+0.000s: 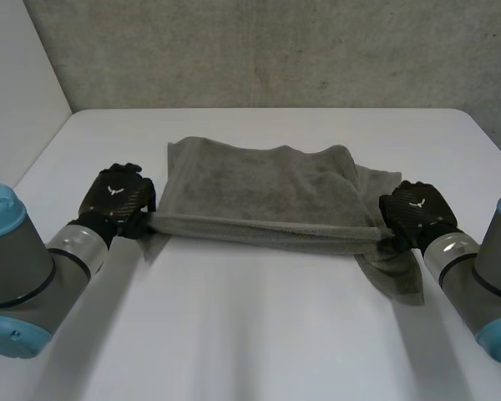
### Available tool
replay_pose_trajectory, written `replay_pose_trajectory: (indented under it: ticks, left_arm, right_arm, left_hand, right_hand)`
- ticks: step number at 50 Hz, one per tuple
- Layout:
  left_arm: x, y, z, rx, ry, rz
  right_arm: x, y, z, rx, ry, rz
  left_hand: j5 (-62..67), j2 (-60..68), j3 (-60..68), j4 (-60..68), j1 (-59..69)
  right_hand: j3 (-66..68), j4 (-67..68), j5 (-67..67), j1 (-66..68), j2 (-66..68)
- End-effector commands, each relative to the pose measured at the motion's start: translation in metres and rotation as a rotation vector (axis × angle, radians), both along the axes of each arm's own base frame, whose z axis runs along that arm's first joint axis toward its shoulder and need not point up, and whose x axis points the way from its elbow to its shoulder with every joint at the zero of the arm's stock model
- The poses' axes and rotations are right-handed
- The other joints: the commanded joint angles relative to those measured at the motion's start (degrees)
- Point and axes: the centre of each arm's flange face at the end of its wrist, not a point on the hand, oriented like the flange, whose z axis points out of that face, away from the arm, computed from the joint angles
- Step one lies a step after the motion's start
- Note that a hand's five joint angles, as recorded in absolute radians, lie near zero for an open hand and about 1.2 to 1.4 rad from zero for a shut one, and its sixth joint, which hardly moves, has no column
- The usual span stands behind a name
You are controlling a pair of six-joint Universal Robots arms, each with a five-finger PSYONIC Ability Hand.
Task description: Fold the towel.
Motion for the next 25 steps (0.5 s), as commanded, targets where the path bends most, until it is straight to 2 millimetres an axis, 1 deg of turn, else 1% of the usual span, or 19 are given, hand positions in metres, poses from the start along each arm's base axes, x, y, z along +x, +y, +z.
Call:
replay_pose_trajectory:
  ticks: [1,2,6,9,10,11,13,19,24,25]
  left_arm:
    - [0.007,-0.007,0.001,-0.004,0.002,0.026]
    - [0.009,-0.008,0.001,-0.003,0.002,0.031]
    - [0.01,-0.008,0.0,0.006,0.0,0.034]
    - [0.01,-0.008,0.0,0.011,0.0,0.034]
    - [0.01,-0.008,0.001,0.016,0.0,0.035]
    - [0.01,-0.008,0.002,0.018,0.0,0.035]
    - [0.01,-0.008,0.004,0.018,0.0,0.036]
    - [0.015,-0.018,0.017,-0.018,0.007,0.058]
    - [0.017,-0.023,0.022,-0.034,0.014,0.072]
    - [0.018,-0.024,0.023,-0.035,0.016,0.081]
  right_arm:
    - [-0.004,0.003,0.0,0.1,-0.058,-0.032]
    - [-0.005,0.004,0.0,0.113,-0.058,-0.037]
    - [-0.009,0.005,0.002,0.133,-0.056,-0.044]
    - [-0.009,0.011,0.003,0.166,-0.053,-0.034]
    - [-0.008,0.013,0.002,0.185,-0.053,-0.027]
    - [-0.008,0.013,0.002,0.185,-0.053,-0.027]
    - [-0.008,0.016,-0.002,0.214,-0.052,-0.018]
    - [-0.009,0.019,-0.006,0.235,-0.048,-0.018]
    - [-0.009,0.023,-0.01,0.254,-0.046,-0.02]
    - [-0.01,0.024,-0.011,0.255,-0.046,-0.02]
  left_hand:
    - [2.36,2.94,-2.92,-3.36,7.2]
    - [2.36,2.94,-2.92,-3.36,7.2]
    - [2.36,2.94,-2.92,-3.36,7.2]
    - [2.36,2.94,-2.92,-3.36,7.2]
    - [2.36,2.94,-2.92,-3.36,7.2]
    - [2.36,2.94,-2.92,-3.36,7.2]
    - [2.36,2.94,-2.92,-3.36,7.2]
    - [2.36,2.94,-2.92,-3.36,7.2]
    - [2.36,2.94,-2.92,-3.36,7.2]
    - [2.36,2.94,-2.92,-3.36,7.2]
  right_hand:
    - [-2.42,-4.36,-3.11,-4.4,-3.94]
    - [-2.42,-4.36,-5.81,-7.1,-6.64]
    - [-2.42,-4.36,-5.5,-6.79,-6.33]
    - [-2.42,-4.36,-6.67,-7.96,-7.49]
    - [-2.42,-4.36,-9.51,-10.8,-10.34]
    - [-2.42,-4.36,-9.54,-10.83,-10.36]
    - [-2.42,-4.36,-16.24,-17.53,-17.07]
    - [-2.42,-4.36,-15.93,-17.22,-16.76]
    - [-2.42,-4.36,-13.74,-15.03,-14.57]
    - [-2.42,-4.36,-9.91,-11.2,-10.74]
